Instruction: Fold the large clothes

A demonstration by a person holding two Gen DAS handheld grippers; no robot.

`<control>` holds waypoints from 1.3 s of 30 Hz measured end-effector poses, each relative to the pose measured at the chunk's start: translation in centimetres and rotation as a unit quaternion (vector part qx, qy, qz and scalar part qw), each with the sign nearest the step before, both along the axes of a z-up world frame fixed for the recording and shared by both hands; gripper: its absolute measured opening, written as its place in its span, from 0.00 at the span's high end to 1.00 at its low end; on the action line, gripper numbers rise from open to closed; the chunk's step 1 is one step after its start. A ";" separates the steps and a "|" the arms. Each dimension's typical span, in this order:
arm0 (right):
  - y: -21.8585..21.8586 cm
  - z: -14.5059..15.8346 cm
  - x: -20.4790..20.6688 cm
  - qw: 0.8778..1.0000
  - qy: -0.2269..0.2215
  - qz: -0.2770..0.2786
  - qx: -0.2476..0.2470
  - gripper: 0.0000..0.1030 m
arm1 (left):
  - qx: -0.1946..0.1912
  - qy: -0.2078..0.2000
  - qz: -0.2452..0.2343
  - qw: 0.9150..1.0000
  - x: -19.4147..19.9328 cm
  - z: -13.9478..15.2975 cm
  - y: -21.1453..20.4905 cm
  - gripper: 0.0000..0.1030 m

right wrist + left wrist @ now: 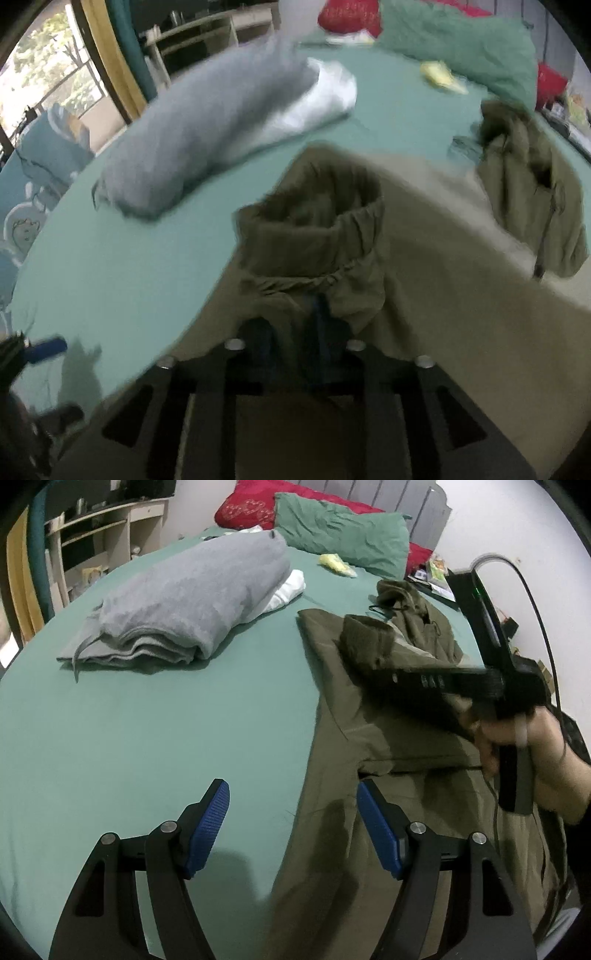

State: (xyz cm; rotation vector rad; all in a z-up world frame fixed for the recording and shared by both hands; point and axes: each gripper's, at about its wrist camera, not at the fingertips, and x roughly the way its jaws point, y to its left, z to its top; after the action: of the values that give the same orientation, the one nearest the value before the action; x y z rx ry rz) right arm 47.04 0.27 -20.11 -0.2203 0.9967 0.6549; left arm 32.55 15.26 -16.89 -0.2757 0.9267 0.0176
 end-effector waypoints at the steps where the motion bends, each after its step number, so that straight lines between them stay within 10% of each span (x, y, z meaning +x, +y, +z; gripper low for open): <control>1: -0.3 0.4 -0.1 1.000 -0.006 0.006 0.004 0.72 | -0.004 -0.001 0.002 1.000 0.0 0.0 0.2 0.27; 3: -2.1 2.3 -1.0 0.999 -0.027 0.010 0.039 0.62 | -0.005 -0.003 0.007 1.000 0.2 0.2 0.4 0.27; 7: -6.9 5.5 -0.9 0.987 -0.063 -0.051 0.139 0.11 | -0.016 -0.003 0.013 1.000 0.6 0.4 0.5 0.27; 13: -11.4 0.5 1.2 0.969 0.003 -0.161 0.188 0.11 | -0.018 -0.003 0.016 1.000 1.0 0.5 0.2 0.27; 16: -8.6 -3.0 -0.2 0.988 0.012 -0.137 0.073 0.10 | -0.018 0.000 0.019 1.000 1.1 0.4 0.0 0.27; 18: -5.0 -4.3 -2.5 0.993 -0.059 -0.091 -0.042 0.09 | -0.017 0.003 0.017 1.000 1.3 0.2 -0.1 0.27; 21: -3.4 -3.8 -2.8 0.992 -0.067 -0.067 -0.080 0.09 | -0.017 0.007 0.016 1.000 1.4 0.1 -0.2 0.27; 23: -4.0 -2.8 -1.8 0.994 -0.038 -0.057 -0.081 0.09 | -0.014 0.004 0.021 1.000 1.5 0.3 0.1 0.27; 29: -8.4 3.3 2.4 0.982 -0.152 -0.099 -0.056 0.09 | -0.009 -0.006 0.057 0.998 2.4 0.8 2.0 0.27; 39: -13.5 6.0 20.4 0.962 -0.120 -0.244 0.013 0.14 | 0.001 0.019 0.128 0.992 5.0 -0.8 5.6 0.27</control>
State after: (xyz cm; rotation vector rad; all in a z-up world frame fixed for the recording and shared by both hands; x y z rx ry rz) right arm 67.40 -13.26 -14.16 -0.0242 0.7660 0.1821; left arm 37.55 20.83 -17.67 -0.3909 0.9240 0.2604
